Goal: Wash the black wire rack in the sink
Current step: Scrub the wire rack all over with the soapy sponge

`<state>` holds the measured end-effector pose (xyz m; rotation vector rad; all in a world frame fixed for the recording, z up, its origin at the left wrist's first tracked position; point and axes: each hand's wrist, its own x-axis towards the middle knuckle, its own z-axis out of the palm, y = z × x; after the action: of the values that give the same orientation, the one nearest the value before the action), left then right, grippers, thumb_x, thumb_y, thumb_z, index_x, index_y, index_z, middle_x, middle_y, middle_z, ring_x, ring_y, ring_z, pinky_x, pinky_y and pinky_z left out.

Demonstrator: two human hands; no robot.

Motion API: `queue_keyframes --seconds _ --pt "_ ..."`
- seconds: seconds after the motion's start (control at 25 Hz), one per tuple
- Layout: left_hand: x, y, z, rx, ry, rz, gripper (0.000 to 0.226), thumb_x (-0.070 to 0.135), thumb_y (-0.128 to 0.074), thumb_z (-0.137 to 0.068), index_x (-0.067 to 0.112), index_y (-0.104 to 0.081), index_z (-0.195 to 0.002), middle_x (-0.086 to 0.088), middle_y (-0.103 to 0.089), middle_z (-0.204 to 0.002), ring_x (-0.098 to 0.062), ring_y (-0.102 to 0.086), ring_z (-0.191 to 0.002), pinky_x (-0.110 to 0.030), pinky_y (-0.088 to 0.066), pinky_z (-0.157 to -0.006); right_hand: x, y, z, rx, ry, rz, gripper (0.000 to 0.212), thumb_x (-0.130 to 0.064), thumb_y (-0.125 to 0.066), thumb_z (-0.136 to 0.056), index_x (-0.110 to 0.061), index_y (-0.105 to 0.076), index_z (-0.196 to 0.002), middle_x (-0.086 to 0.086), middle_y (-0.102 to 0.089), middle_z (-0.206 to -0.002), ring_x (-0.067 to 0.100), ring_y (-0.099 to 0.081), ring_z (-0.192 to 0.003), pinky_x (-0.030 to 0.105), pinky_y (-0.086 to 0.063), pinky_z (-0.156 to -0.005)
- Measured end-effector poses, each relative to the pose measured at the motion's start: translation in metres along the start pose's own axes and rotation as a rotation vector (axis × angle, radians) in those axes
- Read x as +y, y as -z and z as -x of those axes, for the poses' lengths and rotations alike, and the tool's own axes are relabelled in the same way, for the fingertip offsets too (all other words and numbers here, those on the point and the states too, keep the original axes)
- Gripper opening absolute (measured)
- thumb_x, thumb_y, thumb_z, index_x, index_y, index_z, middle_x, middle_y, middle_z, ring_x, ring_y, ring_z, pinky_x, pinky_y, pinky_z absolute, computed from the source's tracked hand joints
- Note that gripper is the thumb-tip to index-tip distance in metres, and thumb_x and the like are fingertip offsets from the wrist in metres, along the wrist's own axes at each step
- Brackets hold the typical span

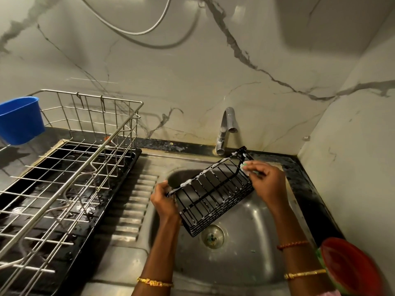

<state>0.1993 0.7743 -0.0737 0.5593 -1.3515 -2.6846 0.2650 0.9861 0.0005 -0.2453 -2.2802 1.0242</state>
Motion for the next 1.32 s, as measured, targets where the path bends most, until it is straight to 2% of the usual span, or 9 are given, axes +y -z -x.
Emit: queue_keyframes --seconds 0.08,0.2,0.4,0.56,0.76,0.92,1.0,1.16,1.32 --pt "0.001 -0.004 0.006 -0.022 -0.024 -0.082 0.028 0.035 -0.053 -0.074 0.026 -0.050 -0.048 0.006 -0.042 -0.051 -0.015 -0.038 -0.050 -0.024 -0.028 -0.044 -0.005 0.003 -0.001 0.044 0.022 -0.024 0.019 0.006 -0.064 -0.079 -0.006 -0.070 -0.092 0.002 -0.068 -0.097 0.010 -0.064 -0.090 0.017 -0.053 -0.083" --pt "0.008 -0.010 0.014 -0.145 -0.231 -0.481 0.040 0.033 -0.044 -0.099 0.018 -0.060 -0.065 0.000 -0.056 -0.064 -0.012 -0.052 -0.060 -0.023 -0.042 -0.056 -0.023 0.003 -0.015 0.016 0.108 0.039 0.019 0.009 -0.060 -0.081 -0.001 -0.070 -0.093 0.008 -0.067 -0.101 0.009 -0.061 -0.090 0.003 -0.045 -0.082" --pt "0.012 -0.049 0.038 -0.347 -0.226 -1.032 0.065 0.068 -0.024 -0.089 0.018 -0.060 -0.069 0.001 -0.065 -0.064 -0.010 -0.061 -0.060 -0.021 -0.037 -0.056 -0.039 0.004 -0.019 -0.136 0.274 0.246 0.026 0.014 -0.056 -0.081 -0.001 -0.070 -0.098 0.007 -0.065 -0.107 0.013 -0.059 -0.096 0.010 -0.042 -0.087" --pt "-0.011 -0.082 0.053 -0.294 -0.185 -0.824 0.062 0.070 -0.036 -0.087 0.017 -0.054 -0.060 -0.002 -0.061 -0.058 -0.021 -0.064 -0.059 -0.036 -0.053 -0.060 -0.028 -0.009 0.016 -0.206 0.396 0.341 0.031 0.015 -0.061 -0.074 -0.002 -0.070 -0.098 0.013 -0.066 -0.107 0.025 -0.063 -0.099 0.021 -0.046 -0.090" --pt "-0.023 -0.065 0.051 -0.134 -0.224 -0.806 0.067 0.073 -0.041 -0.082 0.015 -0.037 -0.049 0.001 -0.040 -0.048 -0.016 -0.039 -0.049 -0.032 -0.034 -0.056 -0.009 -0.015 0.058 -0.084 0.533 0.269 0.027 0.004 -0.049 -0.082 0.002 -0.067 -0.102 0.016 -0.064 -0.109 0.019 -0.054 -0.109 0.026 -0.041 -0.101" --pt "-0.014 -0.051 0.040 -0.171 -0.193 -0.593 0.067 0.081 -0.039 -0.074 0.020 -0.031 -0.048 0.001 -0.031 -0.047 -0.019 -0.032 -0.049 -0.034 -0.031 -0.051 0.009 -0.008 0.078 0.162 0.314 0.093 0.023 0.013 -0.063 -0.077 0.001 -0.070 -0.095 0.010 -0.065 -0.107 0.010 -0.058 -0.105 0.016 -0.045 -0.096" --pt "-0.010 -0.049 0.038 -0.183 -0.189 -0.584 0.063 0.077 -0.038 -0.076 0.022 -0.027 -0.048 0.002 -0.028 -0.047 -0.016 -0.026 -0.046 -0.033 -0.024 -0.050 -0.004 -0.003 0.060 0.271 0.210 0.027 0.016 0.002 -0.064 -0.081 -0.003 -0.070 -0.095 0.007 -0.067 -0.105 0.008 -0.061 -0.100 0.018 -0.051 -0.088" --pt "-0.008 -0.049 0.048 -0.192 -0.218 -0.707 0.062 0.065 -0.036 -0.088 0.020 -0.024 -0.047 0.004 -0.027 -0.045 -0.012 -0.026 -0.044 -0.029 -0.024 -0.052 -0.057 -0.024 0.014 0.012 0.122 -0.299 0.026 -0.006 -0.063 -0.086 -0.012 -0.064 -0.111 0.003 -0.067 -0.108 0.010 -0.065 -0.098 0.023 -0.055 -0.081" --pt "-0.010 -0.044 0.050 -0.167 -0.236 -0.787 0.065 0.060 -0.034 -0.093 0.018 -0.027 -0.044 0.003 -0.032 -0.043 -0.014 -0.030 -0.044 -0.029 -0.026 -0.051 -0.069 -0.046 0.014 -0.186 0.125 -0.132 0.023 -0.001 -0.062 -0.085 -0.006 -0.068 -0.106 0.004 -0.067 -0.104 0.009 -0.062 -0.094 0.008 -0.047 -0.079"
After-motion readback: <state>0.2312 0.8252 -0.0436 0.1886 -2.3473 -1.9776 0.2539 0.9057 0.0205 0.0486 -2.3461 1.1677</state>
